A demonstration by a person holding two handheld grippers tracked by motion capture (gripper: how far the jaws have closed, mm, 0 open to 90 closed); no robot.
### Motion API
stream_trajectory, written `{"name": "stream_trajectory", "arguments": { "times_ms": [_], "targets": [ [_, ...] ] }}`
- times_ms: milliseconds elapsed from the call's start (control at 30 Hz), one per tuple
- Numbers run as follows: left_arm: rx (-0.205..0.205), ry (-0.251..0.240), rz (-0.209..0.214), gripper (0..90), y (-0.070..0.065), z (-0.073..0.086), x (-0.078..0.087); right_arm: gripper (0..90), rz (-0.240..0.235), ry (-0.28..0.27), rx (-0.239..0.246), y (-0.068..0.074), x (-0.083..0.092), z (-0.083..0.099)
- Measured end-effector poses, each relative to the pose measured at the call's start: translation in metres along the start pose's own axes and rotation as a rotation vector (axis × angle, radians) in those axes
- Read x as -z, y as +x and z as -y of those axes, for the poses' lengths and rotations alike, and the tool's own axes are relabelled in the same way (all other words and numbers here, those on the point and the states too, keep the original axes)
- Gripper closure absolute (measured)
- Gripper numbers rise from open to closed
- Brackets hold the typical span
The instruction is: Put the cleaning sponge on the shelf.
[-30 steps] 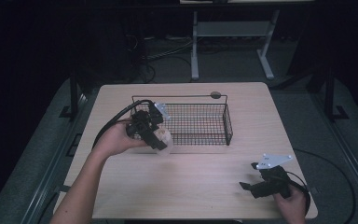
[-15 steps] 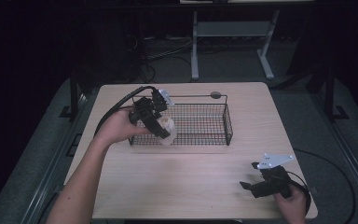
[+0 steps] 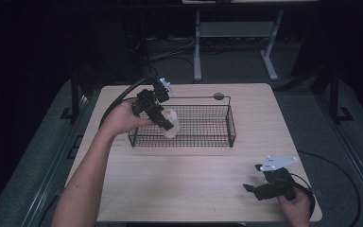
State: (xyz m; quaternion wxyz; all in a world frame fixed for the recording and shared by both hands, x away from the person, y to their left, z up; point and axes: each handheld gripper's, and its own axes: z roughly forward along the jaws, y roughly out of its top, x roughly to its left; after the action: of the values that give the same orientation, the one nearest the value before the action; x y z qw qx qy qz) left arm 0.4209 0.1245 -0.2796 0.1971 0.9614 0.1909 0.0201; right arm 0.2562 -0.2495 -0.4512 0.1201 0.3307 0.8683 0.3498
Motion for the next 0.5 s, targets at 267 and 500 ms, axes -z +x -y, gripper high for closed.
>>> {"name": "stream_trajectory", "arguments": {
  "times_ms": [267, 500],
  "targets": [
    [0.032, -0.009, -0.013, 30.4, 0.012, -0.003, -0.007, 14.2, 0.003, -0.003, 0.0, 0.0, 0.001, 0.001],
    [0.042, -0.003, -0.014, 30.5, 0.021, -0.005, -0.019, 14.2, 0.007, -0.007, -0.005, -0.002, 0.003, 0.002]
  ]
}}
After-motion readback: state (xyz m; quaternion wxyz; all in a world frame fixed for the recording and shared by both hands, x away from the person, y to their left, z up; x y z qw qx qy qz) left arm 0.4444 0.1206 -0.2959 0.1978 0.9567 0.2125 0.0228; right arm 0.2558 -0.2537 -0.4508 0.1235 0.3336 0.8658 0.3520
